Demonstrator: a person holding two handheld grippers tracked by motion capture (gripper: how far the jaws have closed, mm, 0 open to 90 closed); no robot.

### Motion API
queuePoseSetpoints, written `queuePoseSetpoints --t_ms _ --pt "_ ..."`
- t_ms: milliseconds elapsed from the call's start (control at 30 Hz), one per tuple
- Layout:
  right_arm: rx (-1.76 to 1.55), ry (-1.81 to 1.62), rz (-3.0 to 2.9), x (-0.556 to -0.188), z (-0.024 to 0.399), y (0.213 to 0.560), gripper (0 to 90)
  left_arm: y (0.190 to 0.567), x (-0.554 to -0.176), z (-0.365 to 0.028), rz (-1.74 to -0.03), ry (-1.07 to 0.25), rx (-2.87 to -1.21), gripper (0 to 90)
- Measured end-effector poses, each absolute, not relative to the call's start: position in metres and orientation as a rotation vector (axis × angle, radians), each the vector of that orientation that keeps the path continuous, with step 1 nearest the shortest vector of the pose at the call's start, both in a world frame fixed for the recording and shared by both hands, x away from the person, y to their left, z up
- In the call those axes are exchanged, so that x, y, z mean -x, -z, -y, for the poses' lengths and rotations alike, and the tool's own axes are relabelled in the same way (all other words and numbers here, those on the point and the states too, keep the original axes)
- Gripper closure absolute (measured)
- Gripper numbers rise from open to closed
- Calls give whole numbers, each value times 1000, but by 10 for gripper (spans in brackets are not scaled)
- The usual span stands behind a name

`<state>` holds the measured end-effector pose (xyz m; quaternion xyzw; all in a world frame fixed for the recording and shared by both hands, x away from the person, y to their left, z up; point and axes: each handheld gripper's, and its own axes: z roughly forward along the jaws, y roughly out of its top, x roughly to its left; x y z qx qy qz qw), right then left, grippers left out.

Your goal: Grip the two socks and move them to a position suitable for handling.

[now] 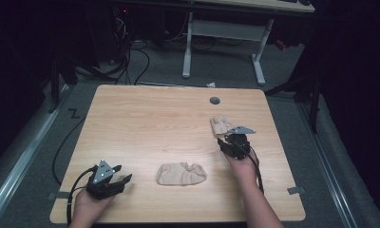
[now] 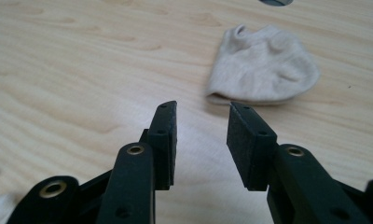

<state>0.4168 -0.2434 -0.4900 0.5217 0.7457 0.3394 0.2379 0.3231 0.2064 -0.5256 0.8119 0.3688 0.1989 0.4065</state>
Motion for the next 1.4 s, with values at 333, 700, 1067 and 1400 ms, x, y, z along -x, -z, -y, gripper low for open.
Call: queuePoseSetpoints --t_ms 333,700,1067,1400 --pt "-1499 -908 -1999 -457 262 488 634 525 -323 -208 -929 -507 -2041 447" --pt "-1531 -866 -1989 -482 268 489 631 526 -324 -209 -933 -507 -2044 447" --pt "-1616 -861 -1938 -493 282 500 586 527 -324 -208 -929 -514 -2057 446" --pt "-1607 -818 -1991 -504 279 497 599 527 -324 -207 -923 -513 -2065 446"
